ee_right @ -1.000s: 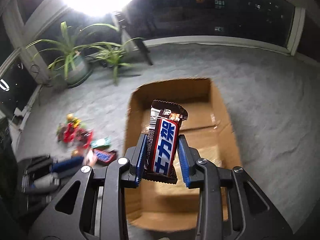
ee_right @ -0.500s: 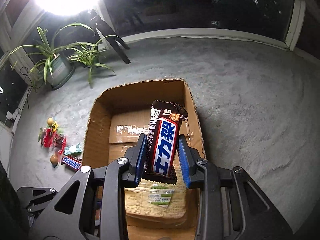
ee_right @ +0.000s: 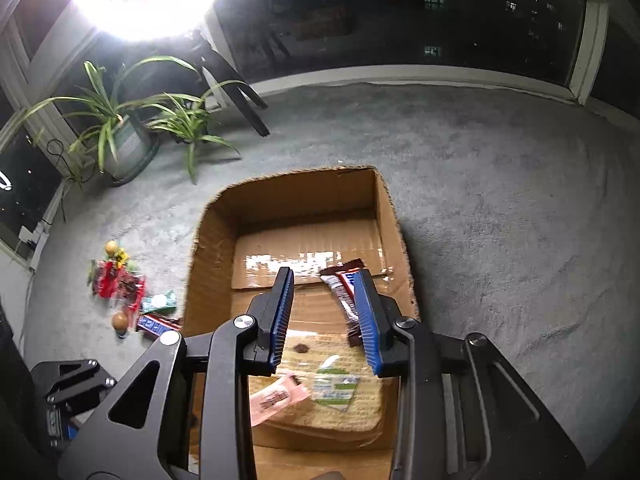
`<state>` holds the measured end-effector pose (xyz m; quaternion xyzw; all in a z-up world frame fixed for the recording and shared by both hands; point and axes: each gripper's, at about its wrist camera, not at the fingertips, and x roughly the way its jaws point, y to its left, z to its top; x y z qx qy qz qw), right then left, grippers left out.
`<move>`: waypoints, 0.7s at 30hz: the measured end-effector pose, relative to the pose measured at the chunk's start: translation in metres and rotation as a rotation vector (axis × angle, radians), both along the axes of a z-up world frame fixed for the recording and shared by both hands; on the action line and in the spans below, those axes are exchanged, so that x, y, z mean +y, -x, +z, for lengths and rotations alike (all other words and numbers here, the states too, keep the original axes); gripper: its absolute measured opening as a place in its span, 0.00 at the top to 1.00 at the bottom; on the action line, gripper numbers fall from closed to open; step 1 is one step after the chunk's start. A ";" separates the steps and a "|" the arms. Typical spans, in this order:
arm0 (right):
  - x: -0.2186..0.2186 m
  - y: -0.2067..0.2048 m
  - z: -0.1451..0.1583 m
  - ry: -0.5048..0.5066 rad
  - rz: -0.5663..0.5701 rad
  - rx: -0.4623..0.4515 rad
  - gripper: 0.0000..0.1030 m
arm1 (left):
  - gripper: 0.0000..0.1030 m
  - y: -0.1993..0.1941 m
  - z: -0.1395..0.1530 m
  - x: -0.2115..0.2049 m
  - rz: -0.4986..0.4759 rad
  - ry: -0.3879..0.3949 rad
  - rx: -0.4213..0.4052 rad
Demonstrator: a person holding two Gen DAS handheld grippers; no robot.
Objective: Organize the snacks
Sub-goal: 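Carry the Snickers bar and pink packet into the box and release both, then grasp the large Snickers bar with the right tool while the left tool grasps the round treat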
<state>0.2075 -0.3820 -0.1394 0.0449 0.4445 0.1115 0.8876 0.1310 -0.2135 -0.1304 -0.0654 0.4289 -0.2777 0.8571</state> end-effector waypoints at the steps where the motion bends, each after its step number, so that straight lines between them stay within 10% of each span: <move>1: 0.002 0.003 0.002 -0.011 0.004 -0.005 0.68 | 0.81 0.001 0.000 0.004 0.009 0.001 0.000; 5: 0.014 0.014 0.010 -0.057 0.034 -0.023 0.65 | 0.81 0.008 0.001 0.032 0.059 -0.006 0.002; 8: 0.029 0.024 0.016 -0.081 0.068 -0.052 0.45 | 0.81 0.012 0.000 0.057 0.109 -0.009 0.010; 21: 0.137 0.039 -0.005 -0.032 0.328 0.008 0.44 | 0.81 0.024 -0.021 0.165 0.292 -0.071 0.059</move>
